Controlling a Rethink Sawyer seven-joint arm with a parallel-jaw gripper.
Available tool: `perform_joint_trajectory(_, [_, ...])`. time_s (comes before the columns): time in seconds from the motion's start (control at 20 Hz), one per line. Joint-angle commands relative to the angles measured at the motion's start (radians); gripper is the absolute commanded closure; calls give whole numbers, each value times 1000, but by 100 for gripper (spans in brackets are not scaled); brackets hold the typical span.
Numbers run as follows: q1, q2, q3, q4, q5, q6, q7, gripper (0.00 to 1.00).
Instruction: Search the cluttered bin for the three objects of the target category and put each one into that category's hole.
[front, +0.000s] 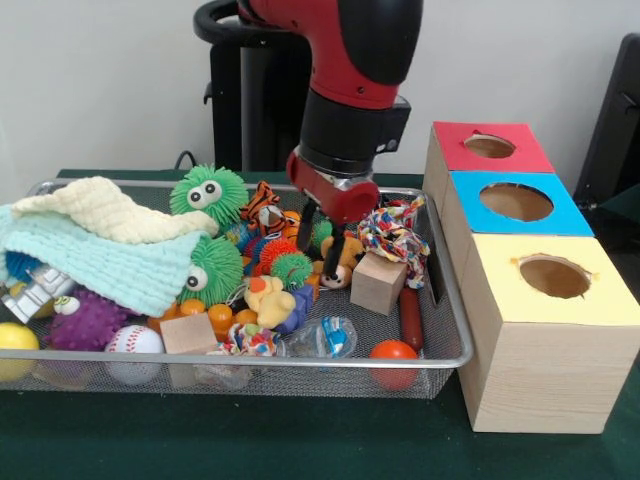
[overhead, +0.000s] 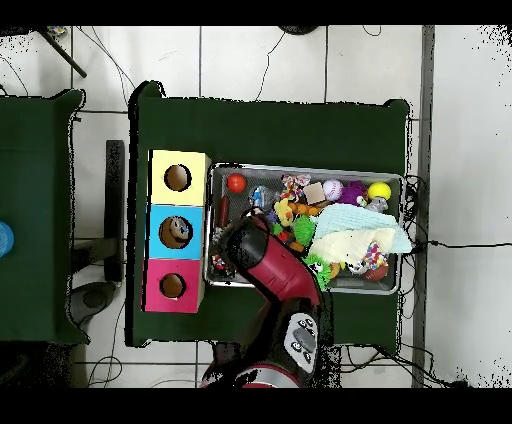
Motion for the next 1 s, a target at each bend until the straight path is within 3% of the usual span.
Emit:
perform_joint_trajectory(0.05, [13, 67, -39, 7, 99, 142, 369, 0])
perform_joint_trajectory(0.25, [31, 26, -68, 25, 99, 212, 413, 0])
perform_joint_trajectory(0.65, [-29, 31, -51, -8, 84, 204, 421, 0])
perform_joint_trajectory(0.85, [-90, 51, 14, -34, 72, 147, 363, 0])
perform_joint_trajectory(1.0, [-169, 43, 113, -30, 40, 28, 285, 0])
